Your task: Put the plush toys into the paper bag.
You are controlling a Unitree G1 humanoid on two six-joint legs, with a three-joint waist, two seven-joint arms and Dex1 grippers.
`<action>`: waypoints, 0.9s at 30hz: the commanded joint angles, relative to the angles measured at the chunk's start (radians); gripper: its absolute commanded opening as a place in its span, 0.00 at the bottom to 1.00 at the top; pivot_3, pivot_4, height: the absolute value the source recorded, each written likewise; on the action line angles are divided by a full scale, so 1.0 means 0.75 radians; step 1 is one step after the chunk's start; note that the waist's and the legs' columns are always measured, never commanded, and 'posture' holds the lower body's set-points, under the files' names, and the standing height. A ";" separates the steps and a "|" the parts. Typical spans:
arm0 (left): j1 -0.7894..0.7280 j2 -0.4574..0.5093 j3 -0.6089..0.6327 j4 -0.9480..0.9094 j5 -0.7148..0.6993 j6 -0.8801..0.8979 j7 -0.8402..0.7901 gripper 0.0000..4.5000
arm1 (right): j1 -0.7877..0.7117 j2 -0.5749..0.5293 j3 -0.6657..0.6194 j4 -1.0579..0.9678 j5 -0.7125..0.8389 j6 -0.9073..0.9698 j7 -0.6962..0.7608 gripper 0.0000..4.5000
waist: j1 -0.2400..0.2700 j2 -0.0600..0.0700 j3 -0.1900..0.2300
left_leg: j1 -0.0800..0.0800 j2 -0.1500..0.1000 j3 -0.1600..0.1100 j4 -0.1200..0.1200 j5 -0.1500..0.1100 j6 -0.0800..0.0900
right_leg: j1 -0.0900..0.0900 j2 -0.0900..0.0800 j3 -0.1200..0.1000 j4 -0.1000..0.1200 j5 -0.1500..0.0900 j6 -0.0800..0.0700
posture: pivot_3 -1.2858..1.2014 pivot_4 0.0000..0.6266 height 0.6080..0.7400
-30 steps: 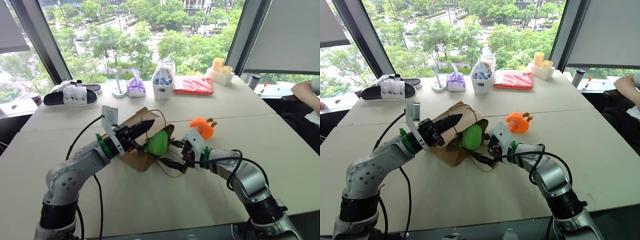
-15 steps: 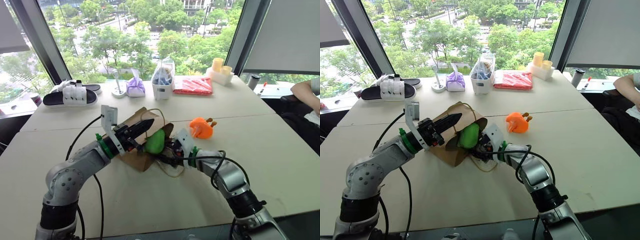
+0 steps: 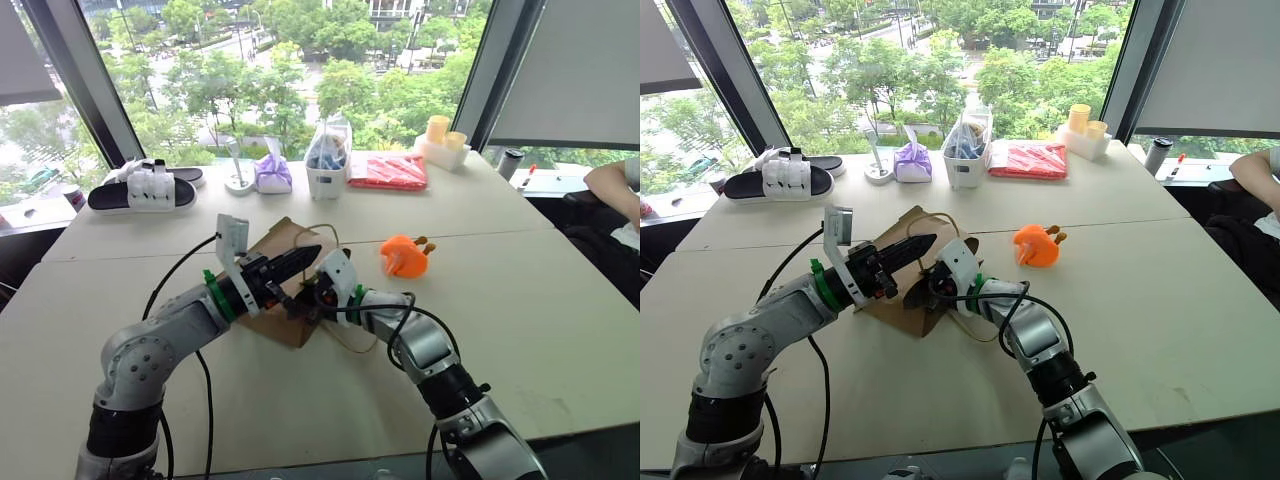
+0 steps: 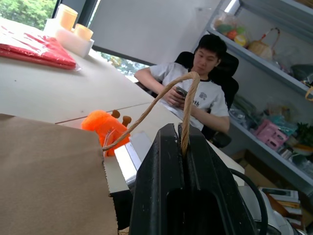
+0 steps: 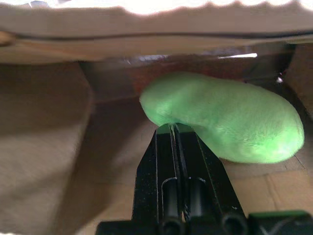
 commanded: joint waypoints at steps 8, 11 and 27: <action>0.000 0.043 0.026 -0.002 0.000 -0.011 -0.059 0.00 | 0.187 -0.363 -0.187 -0.452 0.108 0.208 0.139 0.01 | -0.010 0.000 0.000 | 0.001 0.001 0.001 -0.001 -0.004 0.007 | 0.000 0.001 0.000 0.000 0.000 0.000 | 0.52 0.24 1.00; 0.005 0.051 0.027 0.003 0.003 -0.010 -0.073 0.00 | 0.175 -0.380 -0.264 -0.438 0.143 0.231 0.126 0.12 | -0.004 0.000 0.000 | 0.001 0.001 0.001 -0.001 -0.004 0.007 | 0.000 0.001 0.000 0.000 0.000 0.000 | 0.52 0.24 1.00; 0.040 0.068 0.024 -0.026 0.009 -0.016 -0.090 0.00 | -0.350 -0.349 -0.428 0.806 -0.073 -0.258 -0.243 1.00 | -0.010 0.000 0.000 | 0.001 0.001 0.008 -0.001 0.000 0.001 | 0.000 0.000 0.001 -0.001 0.001 -0.001 | 0.52 0.24 1.00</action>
